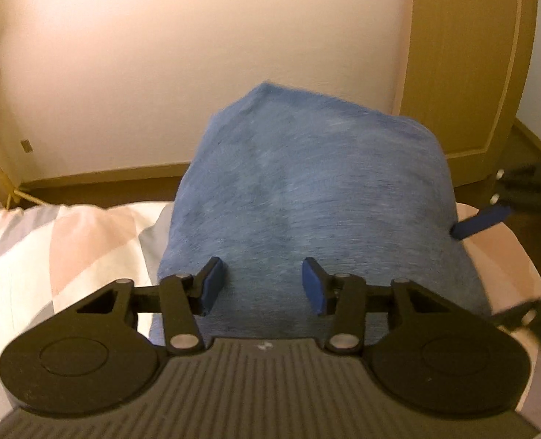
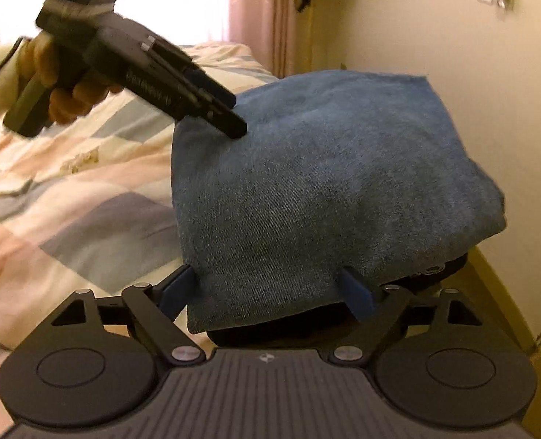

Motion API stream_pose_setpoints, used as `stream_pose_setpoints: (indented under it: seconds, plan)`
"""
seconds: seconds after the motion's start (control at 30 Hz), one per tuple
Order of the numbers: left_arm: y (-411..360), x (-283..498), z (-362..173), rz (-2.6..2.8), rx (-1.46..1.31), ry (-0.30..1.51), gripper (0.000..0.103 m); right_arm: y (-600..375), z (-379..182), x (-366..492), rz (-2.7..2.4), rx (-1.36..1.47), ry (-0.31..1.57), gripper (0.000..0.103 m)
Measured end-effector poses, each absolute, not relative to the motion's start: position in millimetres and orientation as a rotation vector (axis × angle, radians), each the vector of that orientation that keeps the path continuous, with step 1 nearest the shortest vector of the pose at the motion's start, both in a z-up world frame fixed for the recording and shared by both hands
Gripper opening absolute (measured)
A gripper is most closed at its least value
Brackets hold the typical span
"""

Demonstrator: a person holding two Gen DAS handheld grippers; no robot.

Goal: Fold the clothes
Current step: 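Lift the folded jeans and carry them onto the dark clothes stack with both grippers, then open both grippers and release the jeans on the stack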

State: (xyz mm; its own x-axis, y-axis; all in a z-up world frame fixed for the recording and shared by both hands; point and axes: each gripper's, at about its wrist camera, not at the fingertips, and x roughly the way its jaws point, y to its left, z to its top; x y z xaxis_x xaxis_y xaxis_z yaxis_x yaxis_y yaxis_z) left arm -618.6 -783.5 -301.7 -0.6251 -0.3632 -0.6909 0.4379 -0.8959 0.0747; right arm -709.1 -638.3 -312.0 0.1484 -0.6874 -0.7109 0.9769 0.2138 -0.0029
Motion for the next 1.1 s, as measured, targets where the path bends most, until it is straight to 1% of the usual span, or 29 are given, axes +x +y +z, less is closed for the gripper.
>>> stream_pose_setpoints:
  seconds: [0.03,0.1,0.17,0.27,0.37,0.47,0.57,0.6,0.63,0.67,0.7,0.73,0.8,0.83,0.87,0.9,1.0,1.1]
  plan:
    - [-782.9,-619.5,-299.0,-2.493,1.019,0.148,0.038,-636.7,-301.6,-711.1,-1.285,0.548,0.637,0.077]
    - [-781.6,-621.3,-297.2,-2.495,1.015,0.153,0.038,-645.2,-288.9,-722.3,-1.291,0.570,0.567,0.073]
    - [-780.5,-622.5,-297.3,-2.493,1.014,0.155,0.038,-650.4,-270.7,-734.4,-1.349,0.567,0.481,0.072]
    - [-780.0,-622.0,-300.8,-2.481,1.011,0.158,0.038,-663.9,-261.0,-762.5,-1.452,0.546,0.388,0.071]
    - [-775.3,-621.6,-299.1,-2.462,1.002,0.172,0.039,-686.1,-278.6,-787.8,-1.508,0.507,0.409,0.071]
    - [-769.7,-627.6,-302.7,-2.448,1.014,0.160,0.039,-698.8,-311.4,-799.7,-1.472,0.555,0.488,0.071]
    - [-760.6,-638.2,-306.8,-2.420,1.020,0.110,0.040,-703.7,-332.6,-813.5,-1.451,0.634,0.482,0.071]
    - [-759.4,-641.1,-305.1,-2.400,1.020,0.124,0.040,-703.4,-337.9,-818.6,-1.454,0.657,0.466,0.073]
    - [-758.3,-644.0,-303.4,-2.379,1.020,0.137,0.040,-704.7,-342.1,-822.4,-1.468,0.683,0.452,0.083]
    - [-756.6,-645.9,-300.8,-2.358,1.021,0.148,0.040,-706.1,-342.9,-826.1,-1.466,0.733,0.427,0.086]
    - [-754.1,-646.2,-296.8,-2.334,1.024,0.157,0.041,-707.5,-343.4,-829.3,-1.465,0.778,0.405,0.086]
    - [-751.7,-646.4,-292.7,-2.310,1.027,0.166,0.041,-707.9,-338.8,-826.0,-1.475,0.762,0.415,0.085]
    - [-742.1,-642.3,-280.2,-2.278,1.024,0.194,0.043,-708.7,-329.7,-819.4,-1.495,0.730,0.437,0.083]
    - [-735.8,-638.7,-272.6,-2.263,1.020,0.210,0.047,-709.2,-325.0,-816.1,-1.505,0.715,0.447,0.081]
    - [-728.3,-633.8,-264.3,-2.240,1.017,0.232,0.053,-710.6,-318.6,-813.2,-1.513,0.732,0.448,0.079]
    - [-720.3,-628.2,-255.9,-2.211,1.019,0.260,0.056,-708.6,-310.1,-811.9,-1.533,0.750,0.448,0.076]
    - [-697.2,-611.0,-232.4,-2.114,1.023,0.360,0.060,-693.9,-281.0,-802.7,-1.572,0.778,0.437,0.077]
    - [-674.6,-594.7,-213.9,-2.016,1.029,0.480,0.065,-667.9,-250.5,-794.0,-1.566,0.821,0.434,0.082]
